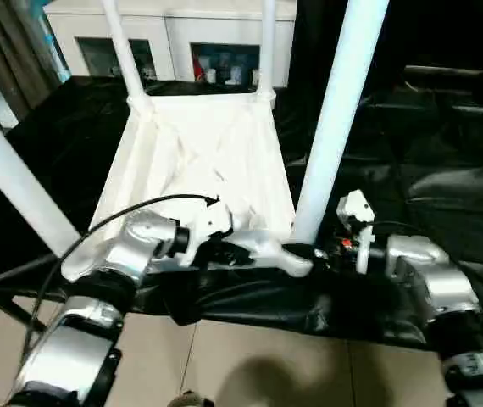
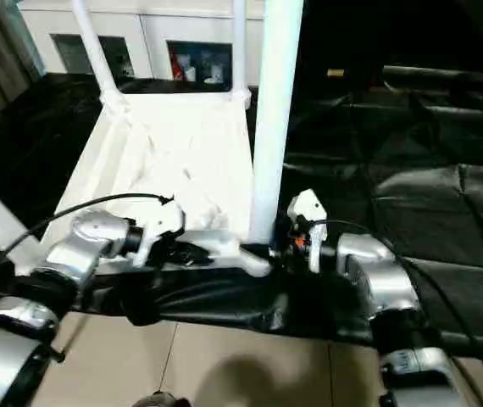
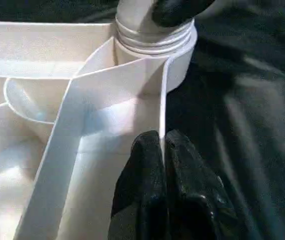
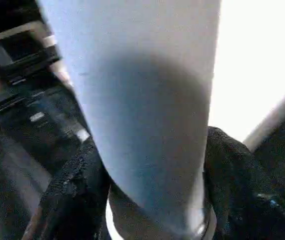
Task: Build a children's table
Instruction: Rotate leg to tighten
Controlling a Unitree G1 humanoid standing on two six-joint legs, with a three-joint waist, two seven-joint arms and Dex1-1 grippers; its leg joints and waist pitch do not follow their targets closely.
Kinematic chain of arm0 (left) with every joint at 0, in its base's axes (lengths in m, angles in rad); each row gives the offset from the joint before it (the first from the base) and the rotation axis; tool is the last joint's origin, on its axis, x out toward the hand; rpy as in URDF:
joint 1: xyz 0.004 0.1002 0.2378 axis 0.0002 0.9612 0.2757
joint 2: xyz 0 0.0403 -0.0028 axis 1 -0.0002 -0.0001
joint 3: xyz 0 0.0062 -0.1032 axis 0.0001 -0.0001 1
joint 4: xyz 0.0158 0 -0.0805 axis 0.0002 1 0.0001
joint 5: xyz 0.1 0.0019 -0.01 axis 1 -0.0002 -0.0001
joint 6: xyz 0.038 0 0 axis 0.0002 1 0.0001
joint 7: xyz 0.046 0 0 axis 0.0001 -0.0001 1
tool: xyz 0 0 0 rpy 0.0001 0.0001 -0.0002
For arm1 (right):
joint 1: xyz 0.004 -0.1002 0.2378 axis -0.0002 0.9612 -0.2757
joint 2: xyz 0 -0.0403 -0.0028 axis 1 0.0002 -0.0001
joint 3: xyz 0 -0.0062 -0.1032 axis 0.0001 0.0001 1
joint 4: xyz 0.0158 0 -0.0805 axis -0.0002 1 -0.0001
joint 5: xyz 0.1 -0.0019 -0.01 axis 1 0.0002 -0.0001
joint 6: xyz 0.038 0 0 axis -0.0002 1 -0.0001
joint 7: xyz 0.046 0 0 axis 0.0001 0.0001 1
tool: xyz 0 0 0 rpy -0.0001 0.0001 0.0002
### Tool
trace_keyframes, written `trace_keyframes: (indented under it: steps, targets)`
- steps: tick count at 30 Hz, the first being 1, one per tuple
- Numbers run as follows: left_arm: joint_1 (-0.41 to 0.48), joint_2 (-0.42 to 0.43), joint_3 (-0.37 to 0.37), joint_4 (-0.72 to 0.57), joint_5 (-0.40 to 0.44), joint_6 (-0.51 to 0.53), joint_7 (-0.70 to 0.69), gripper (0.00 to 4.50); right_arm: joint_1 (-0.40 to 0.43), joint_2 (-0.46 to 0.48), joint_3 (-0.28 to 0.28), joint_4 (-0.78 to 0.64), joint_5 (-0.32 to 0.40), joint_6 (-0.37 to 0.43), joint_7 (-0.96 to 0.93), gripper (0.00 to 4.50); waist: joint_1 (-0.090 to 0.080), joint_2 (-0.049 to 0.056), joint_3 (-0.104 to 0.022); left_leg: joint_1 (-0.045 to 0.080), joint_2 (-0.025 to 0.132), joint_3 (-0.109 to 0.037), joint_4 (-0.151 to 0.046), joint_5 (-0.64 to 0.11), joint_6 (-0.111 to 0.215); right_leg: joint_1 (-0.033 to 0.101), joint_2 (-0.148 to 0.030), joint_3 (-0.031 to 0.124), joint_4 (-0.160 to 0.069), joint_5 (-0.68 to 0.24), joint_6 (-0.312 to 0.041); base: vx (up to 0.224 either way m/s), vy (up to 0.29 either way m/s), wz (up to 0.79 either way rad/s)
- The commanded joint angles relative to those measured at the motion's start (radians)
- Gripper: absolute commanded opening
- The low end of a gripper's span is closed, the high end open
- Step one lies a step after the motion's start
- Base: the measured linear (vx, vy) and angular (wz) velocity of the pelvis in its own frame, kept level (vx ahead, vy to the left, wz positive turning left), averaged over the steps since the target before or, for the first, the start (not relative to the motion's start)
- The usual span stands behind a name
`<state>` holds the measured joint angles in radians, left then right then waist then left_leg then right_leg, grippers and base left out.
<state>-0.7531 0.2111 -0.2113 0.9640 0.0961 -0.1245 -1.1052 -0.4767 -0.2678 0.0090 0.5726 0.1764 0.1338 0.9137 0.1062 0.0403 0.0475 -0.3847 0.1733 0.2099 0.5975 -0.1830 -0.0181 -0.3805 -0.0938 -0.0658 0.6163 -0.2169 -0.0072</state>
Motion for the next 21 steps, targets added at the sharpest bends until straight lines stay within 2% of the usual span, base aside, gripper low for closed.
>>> trace_keyframes:
  steps: [1,3,5,6,7,9,10,11,12,14,15,17,19,21]
  targets:
    - [-0.044,-0.062,0.027,0.036,0.006,0.027,0.184,0.0,0.005,0.082,0.041,0.096,-0.038,0.02,-0.132,2.33,-0.01,-0.02,-0.05,0.027,0.069,-0.042,-0.087,-0.271,-0.011,0.023,-0.086,0.047,-0.091,-0.321,-0.211,0.0,0.0,0.0]
    - [-0.062,-0.094,0.033,0.056,0.016,0.045,0.267,0.0,-0.015,0.13,0.022,0.146,-0.049,0.027,-0.259,2.24,-0.019,-0.021,-0.048,0.032,0.07,-0.046,-0.093,-0.307,-0.032,0.02,-0.086,0.048,-0.099,-0.368,-0.19,0.0,0.0,0.0]
    - [-0.07,-0.11,0.036,0.062,0.019,0.056,0.304,0.0,-0.025,0.152,0.014,0.167,-0.053,0.031,-0.316,2.18,-0.025,-0.023,-0.049,0.033,0.071,-0.047,-0.095,-0.32,-0.038,0.018,-0.084,0.049,-0.1,-0.363,-0.186,0.0,0.0,0.0]
    - [-0.087,-0.141,0.04,0.077,0.028,0.069,0.389,0.0,-0.068,0.21,-0.022,0.225,-0.041,0.035,-0.45,2.14,-0.027,-0.028,-0.048,0.03,0.068,-0.048,-0.096,-0.332,-0.034,0.02,-0.085,0.048,-0.103,-0.369,-0.176,0.0,0.0,0.0]
    - [-0.088,-0.143,0.04,0.078,0.029,0.07,0.393,0.0,-0.07,0.213,-0.024,0.229,-0.041,0.035,-0.457,2.12,-0.029,-0.025,-0.047,0.031,0.068,-0.049,-0.098,-0.338,-0.039,0.016,-0.086,0.05,-0.104,-0.376,-0.174,0.0,0.0,0.0]
    - [-0.099,-0.163,0.043,0.087,0.033,0.074,0.446,0.0,-0.1,0.249,-0.038,0.264,-0.043,0.031,-0.527,2.12,-0.033,-0.024,-0.049,0.034,0.068,-0.052,-0.099,-0.36,-0.049,0.016,-0.085,0.047,-0.107,-0.39,-0.166,0.0,0.0,0.0]
    - [-0.107,-0.178,0.043,0.099,0.032,0.068,0.469,0.0,-0.119,0.27,-0.015,0.278,-0.07,-0.002,-0.519,2.12,-0.033,-0.021,-0.049,0.033,0.068,-0.052,-0.101,-0.363,-0.049,0.016,-0.083,0.048,-0.107,-0.369,-0.165,0.0,0.0,0.0]
    - [-0.108,-0.182,0.039,0.102,0.034,0.061,0.469,0.0,-0.124,0.277,-0.005,0.275,-0.076,-0.023,-0.498,2.12,-0.035,-0.025,-0.049,0.035,0.066,-0.049,-0.099,-0.374,-0.048,0.013,-0.081,0.049,-0.108,-0.354,-0.165,0.0,0.0,0.0]
    - [-0.112,-0.188,0.033,0.112,0.042,0.047,0.469,0.0,-0.131,0.289,-0.01,0.278,-0.072,-0.053,-0.473,2.44,-0.033,-0.025,-0.05,0.035,0.065,-0.048,-0.098,-0.369,-0.04,0.013,-0.083,0.051,-0.109,-0.333,-0.17,0.0,0.0,0.0]
    - [-0.102,-0.185,0.03,0.105,0.037,0.035,0.434,0.0,-0.124,0.28,0.001,0.256,-0.064,-0.067,-0.402,2.76,-0.032,-0.026,-0.052,0.03,0.066,-0.046,-0.097,-0.339,-0.024,0.019,-0.082,0.052,-0.103,-0.283,-0.181,0.0,0.0,0.0]
    - [-0.1,-0.183,0.029,0.104,0.037,0.033,0.427,0.0,-0.123,0.278,0.003,0.252,-0.063,-0.07,-0.388,2.76,-0.03,-0.02,-0.052,0.03,0.065,-0.045,-0.096,-0.333,-0.019,0.019,-0.081,0.052,-0.102,-0.265,-0.186,0.0,0.0,0.0]
    - [-0.087,-0.17,0.02,0.096,0.034,0.011,0.376,0.0,-0.116,0.259,0.011,0.23,-0.046,-0.078,-0.307,2.98,-0.029,-0.02,-0.053,0.027,0.065,-0.044,-0.094,-0.317,0.006,0.025,-0.082,0.051,-0.1,-0.239,-0.195,0.0,0.0,0.0]
    - [-0.068,-0.147,0.011,0.08,0.024,-0.019,0.291,0.0,-0.103,0.209,0.033,0.19,-0.038,-0.072,-0.212,3.13,-0.029,-0.02,-0.054,0.026,0.065,-0.043,-0.093,-0.305,0.014,0.026,-0.08,0.049,-0.101,-0.246,-0.2,0.0,0.0,0.0]
    - [-0.055,-0.126,0.0,0.068,0.017,-0.031,0.224,0.0,-0.087,0.166,0.053,0.158,-0.034,-0.079,-0.123,3.13,-0.02,-0.021,-0.055,0.025,0.067,-0.038,-0.088,-0.273,0.036,0.029,-0.08,0.05,-0.098,-0.208,-0.209,0.0,0.0,0.0]
